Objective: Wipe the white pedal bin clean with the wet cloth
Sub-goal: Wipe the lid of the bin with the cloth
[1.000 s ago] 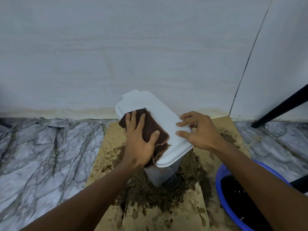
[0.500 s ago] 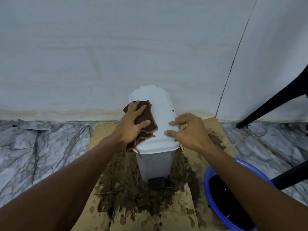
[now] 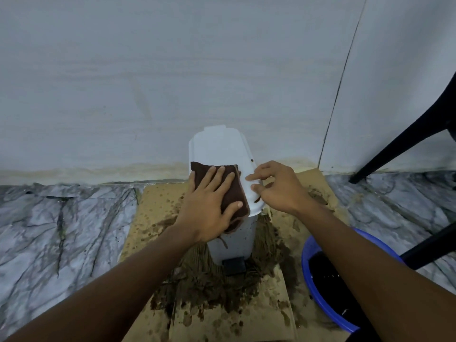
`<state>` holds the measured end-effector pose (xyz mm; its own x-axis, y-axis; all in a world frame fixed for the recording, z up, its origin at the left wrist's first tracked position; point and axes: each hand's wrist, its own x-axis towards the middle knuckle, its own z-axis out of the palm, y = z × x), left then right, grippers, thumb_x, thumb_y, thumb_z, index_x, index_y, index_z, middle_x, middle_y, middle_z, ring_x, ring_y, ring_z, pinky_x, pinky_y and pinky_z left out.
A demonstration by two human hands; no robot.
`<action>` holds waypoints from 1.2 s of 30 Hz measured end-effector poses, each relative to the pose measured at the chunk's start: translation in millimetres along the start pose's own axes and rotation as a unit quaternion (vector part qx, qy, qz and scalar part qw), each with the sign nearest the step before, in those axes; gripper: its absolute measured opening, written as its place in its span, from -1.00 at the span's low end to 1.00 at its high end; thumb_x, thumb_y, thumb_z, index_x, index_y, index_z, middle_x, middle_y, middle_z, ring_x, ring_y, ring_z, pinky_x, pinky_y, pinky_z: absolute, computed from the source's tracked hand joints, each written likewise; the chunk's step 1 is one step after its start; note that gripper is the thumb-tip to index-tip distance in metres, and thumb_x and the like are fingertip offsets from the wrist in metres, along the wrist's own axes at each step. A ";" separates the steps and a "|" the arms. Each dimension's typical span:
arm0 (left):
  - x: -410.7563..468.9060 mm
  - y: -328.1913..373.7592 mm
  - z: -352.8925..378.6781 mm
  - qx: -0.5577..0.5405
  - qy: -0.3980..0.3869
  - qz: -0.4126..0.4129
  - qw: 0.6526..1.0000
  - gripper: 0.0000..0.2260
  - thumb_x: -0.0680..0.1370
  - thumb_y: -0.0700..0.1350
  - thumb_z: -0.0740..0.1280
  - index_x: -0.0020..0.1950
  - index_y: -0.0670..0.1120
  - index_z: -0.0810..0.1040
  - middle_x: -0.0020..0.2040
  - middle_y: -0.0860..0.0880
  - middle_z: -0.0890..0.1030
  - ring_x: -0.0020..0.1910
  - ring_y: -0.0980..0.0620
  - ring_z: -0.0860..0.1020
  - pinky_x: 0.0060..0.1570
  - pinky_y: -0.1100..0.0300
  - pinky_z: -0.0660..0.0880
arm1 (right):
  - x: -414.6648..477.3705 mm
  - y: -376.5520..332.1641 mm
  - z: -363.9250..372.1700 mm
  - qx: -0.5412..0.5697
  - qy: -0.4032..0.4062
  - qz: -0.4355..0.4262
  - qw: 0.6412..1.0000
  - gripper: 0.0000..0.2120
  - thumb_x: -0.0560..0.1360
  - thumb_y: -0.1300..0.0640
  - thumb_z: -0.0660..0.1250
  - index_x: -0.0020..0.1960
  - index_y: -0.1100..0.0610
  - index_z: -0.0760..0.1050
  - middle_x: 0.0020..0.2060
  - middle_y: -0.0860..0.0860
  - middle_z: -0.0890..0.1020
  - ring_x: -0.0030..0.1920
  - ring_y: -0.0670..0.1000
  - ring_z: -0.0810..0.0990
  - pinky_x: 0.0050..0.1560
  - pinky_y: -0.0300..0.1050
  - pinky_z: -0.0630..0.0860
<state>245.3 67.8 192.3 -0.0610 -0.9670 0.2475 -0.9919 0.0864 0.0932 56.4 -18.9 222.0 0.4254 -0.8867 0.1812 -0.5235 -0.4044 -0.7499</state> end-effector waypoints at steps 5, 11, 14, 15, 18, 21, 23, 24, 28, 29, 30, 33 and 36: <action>18.0 17.7 1.0 0.037 -0.007 0.027 0.999 -0.33 0.63 0.35 -0.09 0.65 0.02 -0.04 0.65 -0.02 0.01 0.63 -0.02 -0.09 0.58 -0.10 -0.16 | 3.2 1.7 0.0 0.000 0.007 -0.009 1.000 -0.85 0.48 0.23 0.43 0.01 0.07 0.68 0.09 -0.05 0.54 0.09 -0.01 0.57 0.14 0.00 0.57; -10.6 -35.0 -8.0 -0.027 0.004 0.027 0.999 -0.28 0.56 0.42 -0.09 0.64 0.09 0.00 0.64 0.05 -0.01 0.62 0.10 -0.12 0.59 0.05 -0.17 | 8.3 -1.1 5.7 0.014 -0.016 -0.022 1.000 -0.84 0.46 0.14 0.49 0.01 -0.03 0.71 0.08 -0.09 0.54 0.07 -0.06 0.57 0.10 -0.05 0.58; -17.3 -34.1 -4.8 -0.042 0.017 0.006 0.999 -0.27 0.57 0.41 -0.01 0.64 0.05 0.04 0.64 0.02 -0.01 0.62 0.07 -0.13 0.59 0.06 -0.19 | 9.1 1.0 2.1 0.026 -0.019 -0.016 0.999 -0.85 0.45 0.14 0.50 -0.01 -0.05 0.71 0.05 -0.10 0.55 0.03 -0.09 0.57 0.05 -0.10 0.58; -16.4 -26.1 -1.9 -0.042 0.029 0.002 0.999 -0.27 0.58 0.39 0.02 0.64 0.01 0.08 0.64 0.00 0.02 0.62 0.04 -0.11 0.58 0.05 -0.18 | 9.2 2.7 0.0 0.029 -0.019 -0.011 0.999 -0.85 0.44 0.15 0.51 -0.02 -0.05 0.71 0.05 -0.11 0.55 0.03 -0.11 0.57 0.03 -0.12 0.57; -9.6 1.9 8.2 0.006 0.068 0.016 0.998 -0.27 0.59 0.36 0.07 0.60 -0.09 0.21 0.61 -0.09 0.19 0.62 -0.06 0.06 0.59 -0.07 -0.03 | 7.9 8.3 -4.9 0.048 -0.019 -0.003 0.999 -0.85 0.44 0.15 0.52 -0.03 -0.06 0.72 0.04 -0.13 0.56 0.03 -0.13 0.57 0.03 -0.15 0.55; -1.0 22.4 14.4 0.060 0.077 0.018 0.995 -0.24 0.58 0.39 0.08 0.58 -0.14 0.27 0.57 -0.15 0.28 0.59 -0.13 0.17 0.55 -0.13 0.11 | 9.1 10.3 -4.8 0.051 -0.024 -0.003 0.998 -0.86 0.45 0.15 0.51 -0.02 -0.03 0.71 0.06 -0.12 0.55 0.06 -0.12 0.56 0.08 -0.11 0.56; 4.4 35.2 16.5 0.072 0.075 -0.003 0.995 -0.22 0.57 0.39 0.09 0.57 -0.17 0.28 0.56 -0.18 0.29 0.58 -0.16 0.20 0.53 -0.15 0.13 | 10.7 10.2 -3.8 0.059 -0.023 -0.001 0.998 -0.87 0.45 0.15 0.51 -0.03 -0.01 0.71 0.07 -0.11 0.56 0.07 -0.09 0.56 0.10 -0.07 0.56; 6.6 41.6 17.9 0.071 0.077 -0.016 0.994 -0.21 0.56 0.38 0.11 0.55 -0.19 0.30 0.55 -0.20 0.31 0.57 -0.18 0.21 0.53 -0.16 0.15 | 11.3 10.6 -3.6 0.063 -0.020 0.000 0.998 -0.88 0.45 0.15 0.51 -0.03 -0.01 0.71 0.07 -0.11 0.56 0.07 -0.09 0.56 0.11 -0.06 0.57; 12.7 57.7 23.0 0.057 0.086 -0.053 0.993 -0.24 0.55 0.34 0.18 0.52 -0.23 0.34 0.51 -0.23 0.37 0.54 -0.21 0.27 0.49 -0.20 0.20 | 12.1 12.8 -3.1 0.075 -0.011 -0.003 0.997 -0.90 0.46 0.17 0.49 -0.04 0.02 0.70 0.07 -0.10 0.58 0.05 -0.12 0.58 0.13 -0.06 0.58; 12.3 55.3 22.1 0.056 0.087 -0.049 0.993 -0.23 0.55 0.34 0.17 0.53 -0.22 0.33 0.51 -0.23 0.37 0.54 -0.21 0.27 0.50 -0.19 0.20 | 12.3 12.4 -2.1 0.077 -0.010 -0.005 0.997 -0.90 0.46 0.17 0.49 -0.04 0.02 0.70 0.07 -0.10 0.59 0.05 -0.12 0.58 0.14 -0.05 0.58; 10.5 49.4 20.1 0.056 0.088 -0.034 0.994 -0.23 0.55 0.35 0.16 0.54 -0.21 0.32 0.52 -0.22 0.35 0.55 -0.19 0.26 0.51 -0.17 0.20 | 12.4 11.3 -1.1 0.079 -0.009 -0.007 0.997 -0.89 0.46 0.18 0.49 -0.05 0.01 0.70 0.07 -0.10 0.59 0.06 -0.11 0.58 0.15 -0.03 0.58; -1.3 12.3 9.7 0.048 0.075 0.048 0.995 -0.22 0.56 0.40 0.12 0.60 -0.11 0.22 0.59 -0.12 0.25 0.59 -0.08 0.17 0.56 -0.08 0.12 | 12.6 7.1 2.7 0.072 -0.013 -0.005 0.997 -0.87 0.46 0.18 0.49 -0.01 0.00 0.70 0.09 -0.10 0.58 0.10 -0.09 0.57 0.19 0.00 0.55; -16.3 -29.9 0.0 0.005 0.053 0.072 0.996 -0.23 0.56 0.43 0.11 0.63 -0.01 0.14 0.62 -0.03 0.15 0.62 0.01 0.06 0.58 -0.04 0.06 | 11.5 3.3 5.0 0.079 -0.018 -0.005 0.997 -0.85 0.47 0.16 0.48 0.02 0.00 0.71 0.10 -0.11 0.57 0.12 -0.09 0.56 0.21 0.00 0.54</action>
<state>276.0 81.0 185.5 -0.1909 -0.9140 0.3581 -0.9748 0.2194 0.0403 63.2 -29.4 218.4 0.4584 -0.8726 0.1688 -0.3965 -0.3707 -0.8399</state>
